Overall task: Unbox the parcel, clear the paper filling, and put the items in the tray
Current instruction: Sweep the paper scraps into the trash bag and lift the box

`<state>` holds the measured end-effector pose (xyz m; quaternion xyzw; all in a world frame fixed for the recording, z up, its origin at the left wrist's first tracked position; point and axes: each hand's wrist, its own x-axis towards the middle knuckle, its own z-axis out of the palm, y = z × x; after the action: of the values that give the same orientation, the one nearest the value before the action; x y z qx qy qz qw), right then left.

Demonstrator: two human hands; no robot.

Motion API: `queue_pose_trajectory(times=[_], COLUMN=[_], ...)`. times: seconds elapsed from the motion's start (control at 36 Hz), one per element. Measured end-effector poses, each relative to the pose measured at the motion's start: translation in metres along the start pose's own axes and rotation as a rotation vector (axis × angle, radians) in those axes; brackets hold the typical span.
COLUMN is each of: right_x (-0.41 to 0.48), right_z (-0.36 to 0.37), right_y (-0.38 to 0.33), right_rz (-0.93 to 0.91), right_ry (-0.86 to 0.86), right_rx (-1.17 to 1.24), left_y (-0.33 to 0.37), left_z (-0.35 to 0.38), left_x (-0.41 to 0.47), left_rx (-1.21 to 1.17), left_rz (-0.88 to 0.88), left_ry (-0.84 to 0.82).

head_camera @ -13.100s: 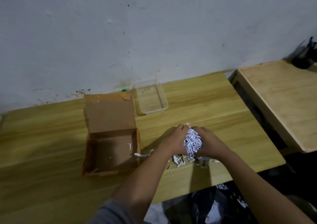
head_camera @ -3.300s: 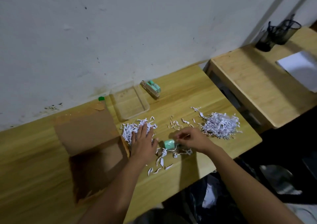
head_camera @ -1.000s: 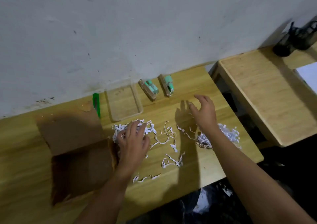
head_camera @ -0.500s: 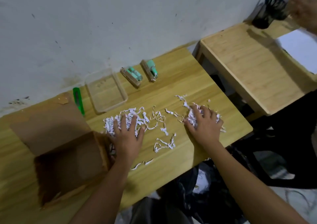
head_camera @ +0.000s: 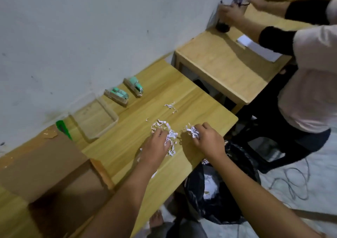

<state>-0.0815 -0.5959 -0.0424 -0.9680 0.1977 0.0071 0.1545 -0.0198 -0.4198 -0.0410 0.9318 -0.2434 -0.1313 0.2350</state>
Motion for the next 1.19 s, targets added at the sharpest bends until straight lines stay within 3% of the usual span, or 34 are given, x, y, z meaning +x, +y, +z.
queue_pose_trajectory(times=[0.33, 0.44, 0.58, 0.75, 0.89, 1.19], right_x=[-0.077, -0.105, -0.128, -0.130, -0.131, -0.127], right_z=[-0.054, -0.042, -0.010, 0.020, 0.031, 0.011], right_y=[0.111, 0.145, 0.172, 0.195, 0.212, 0.216], right_rz=[0.482, 0.711, 0.862, 0.960, 0.977, 0.944], right_ry=[0.268, 0.269, 0.189, 0.030, -0.118, -0.120], right_rx=[0.203, 0.424, 0.651, 0.912, 0.972, 0.862], left_y=[0.135, 0.164, 0.174, 0.178, 0.168, 0.182], left_z=[0.047, 0.090, 0.146, 0.189, 0.217, 0.209], left_x=[0.021, 0.016, 0.011, 0.016, 0.024, 0.022], left_rx=[-0.174, -0.222, -0.219, -0.172, -0.120, -0.116], left_rz=[0.382, 0.400, 0.271, 0.040, -0.065, 0.073], left_ry=[-0.148, -0.248, -0.412, -0.631, -0.744, -0.692])
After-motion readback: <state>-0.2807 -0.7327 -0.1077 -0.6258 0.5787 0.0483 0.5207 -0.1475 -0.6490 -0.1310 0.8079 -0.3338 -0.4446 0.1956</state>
